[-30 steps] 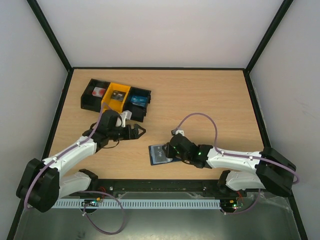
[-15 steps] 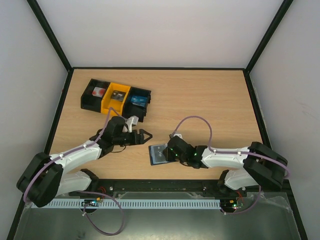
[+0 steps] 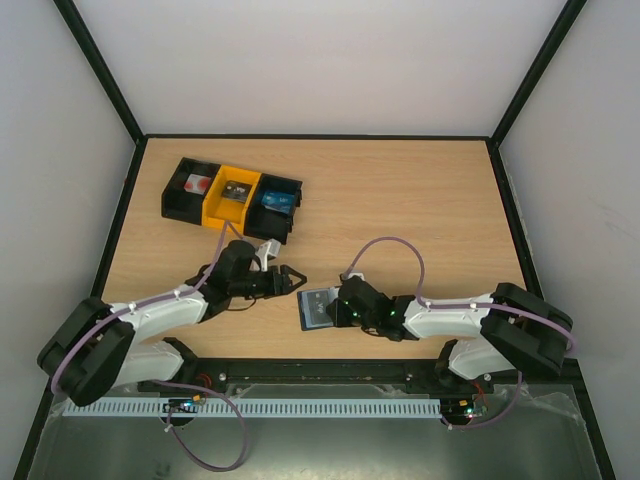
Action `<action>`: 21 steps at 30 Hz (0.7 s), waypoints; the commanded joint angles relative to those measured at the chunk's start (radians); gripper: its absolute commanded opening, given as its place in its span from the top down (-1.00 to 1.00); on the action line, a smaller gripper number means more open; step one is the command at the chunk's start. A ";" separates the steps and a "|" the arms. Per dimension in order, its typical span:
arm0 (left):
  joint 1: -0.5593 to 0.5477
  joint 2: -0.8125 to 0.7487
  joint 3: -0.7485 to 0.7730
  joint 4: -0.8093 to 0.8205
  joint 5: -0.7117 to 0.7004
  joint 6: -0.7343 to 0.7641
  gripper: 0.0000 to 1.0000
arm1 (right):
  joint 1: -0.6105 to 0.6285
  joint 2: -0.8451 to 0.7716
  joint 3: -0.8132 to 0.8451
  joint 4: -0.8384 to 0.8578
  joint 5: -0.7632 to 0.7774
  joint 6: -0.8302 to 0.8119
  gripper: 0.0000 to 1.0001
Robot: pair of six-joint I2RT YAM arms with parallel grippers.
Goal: Take the credit cards out of the card holder
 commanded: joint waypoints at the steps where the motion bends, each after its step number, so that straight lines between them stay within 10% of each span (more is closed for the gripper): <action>1: -0.011 0.016 -0.023 0.084 0.010 -0.047 -0.22 | 0.001 0.003 -0.033 0.004 0.004 0.001 0.72; 21: -0.091 0.166 -0.051 0.262 -0.021 -0.160 -0.09 | 0.001 0.057 -0.077 0.203 -0.033 0.031 0.96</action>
